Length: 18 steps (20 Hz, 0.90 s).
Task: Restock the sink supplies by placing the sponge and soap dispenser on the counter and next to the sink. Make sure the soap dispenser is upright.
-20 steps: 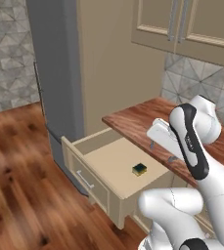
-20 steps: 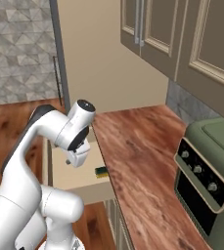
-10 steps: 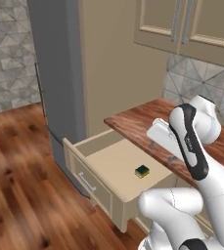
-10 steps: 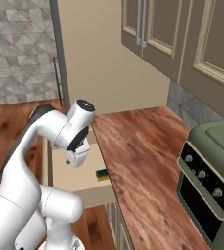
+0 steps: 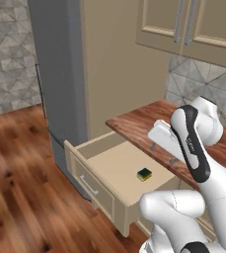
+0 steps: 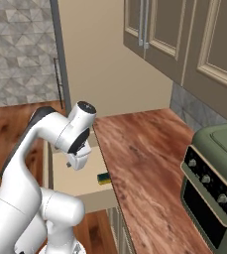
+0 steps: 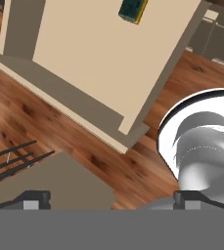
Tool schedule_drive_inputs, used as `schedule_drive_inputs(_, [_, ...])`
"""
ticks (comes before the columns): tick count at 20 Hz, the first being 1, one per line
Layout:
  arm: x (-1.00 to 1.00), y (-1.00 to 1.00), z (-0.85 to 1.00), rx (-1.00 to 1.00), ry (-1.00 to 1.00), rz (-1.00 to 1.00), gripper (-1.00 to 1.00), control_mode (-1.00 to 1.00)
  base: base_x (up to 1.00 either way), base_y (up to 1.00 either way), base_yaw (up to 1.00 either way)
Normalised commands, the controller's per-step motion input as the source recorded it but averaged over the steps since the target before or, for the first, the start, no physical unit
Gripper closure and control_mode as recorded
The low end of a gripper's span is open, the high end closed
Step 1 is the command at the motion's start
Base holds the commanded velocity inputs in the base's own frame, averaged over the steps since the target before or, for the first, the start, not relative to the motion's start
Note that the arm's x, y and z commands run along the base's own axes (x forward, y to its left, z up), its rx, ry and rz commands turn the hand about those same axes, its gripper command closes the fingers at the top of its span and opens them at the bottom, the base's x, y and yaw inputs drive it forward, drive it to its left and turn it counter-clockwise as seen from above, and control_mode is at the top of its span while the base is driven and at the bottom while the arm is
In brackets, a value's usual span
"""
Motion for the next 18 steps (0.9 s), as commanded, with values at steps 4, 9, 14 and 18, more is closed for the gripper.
schedule_drive_inputs(4, [0.0,0.0,0.0,0.0,0.0,0.0,-1.0,1.0,0.29,0.09,0.0])
schedule_drive_inputs(9, [0.0,0.0,0.0,0.0,0.0,0.0,-1.0,1.0,0.18,0.08,0.0])
schedule_drive_inputs(14, [0.0,0.0,0.0,0.0,0.0,0.0,-1.0,1.0,0.07,0.03,0.0])
schedule_drive_inputs(18, [0.28,0.0,-0.38,0.0,0.08,0.0,-1.0,-1.0,0.0,0.0,0.0])
